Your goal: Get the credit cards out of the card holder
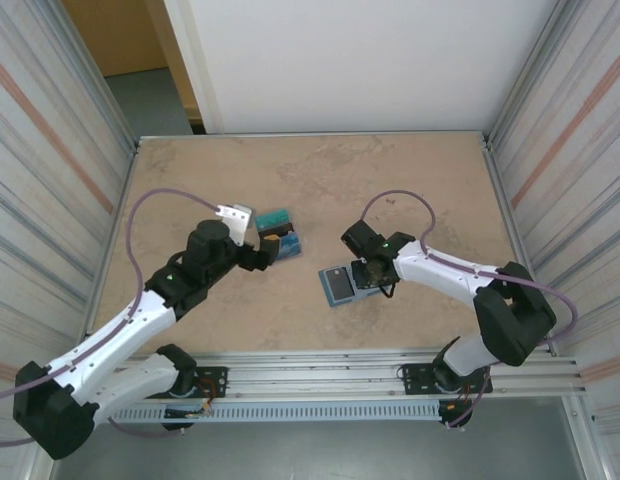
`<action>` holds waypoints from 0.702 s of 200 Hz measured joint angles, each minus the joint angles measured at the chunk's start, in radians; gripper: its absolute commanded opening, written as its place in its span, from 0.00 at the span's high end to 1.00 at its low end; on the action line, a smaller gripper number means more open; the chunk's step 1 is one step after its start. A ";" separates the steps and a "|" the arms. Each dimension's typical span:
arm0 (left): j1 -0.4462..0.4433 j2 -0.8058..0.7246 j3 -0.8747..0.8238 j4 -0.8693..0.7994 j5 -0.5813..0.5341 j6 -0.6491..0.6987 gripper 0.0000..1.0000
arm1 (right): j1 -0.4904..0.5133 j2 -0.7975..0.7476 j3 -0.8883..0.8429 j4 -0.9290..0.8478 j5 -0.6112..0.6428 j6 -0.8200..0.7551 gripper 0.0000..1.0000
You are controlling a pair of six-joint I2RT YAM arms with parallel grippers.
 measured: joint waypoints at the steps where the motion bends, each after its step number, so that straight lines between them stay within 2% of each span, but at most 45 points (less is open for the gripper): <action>1: -0.003 0.001 0.000 0.000 -0.001 0.000 0.01 | -0.004 -0.001 -0.002 0.000 0.000 0.000 0.65; 63: -0.228 0.158 0.019 -0.003 -0.181 -0.018 0.01 | -0.138 -0.040 -0.073 0.040 -0.031 -0.001 0.66; 94: -0.292 0.267 0.037 -0.004 -0.226 -0.060 0.01 | -0.176 -0.066 -0.094 0.053 -0.061 -0.001 0.68; 140: -0.352 0.437 0.072 0.001 -0.242 -0.129 0.01 | -0.179 -0.153 -0.096 0.109 -0.209 -0.005 0.72</action>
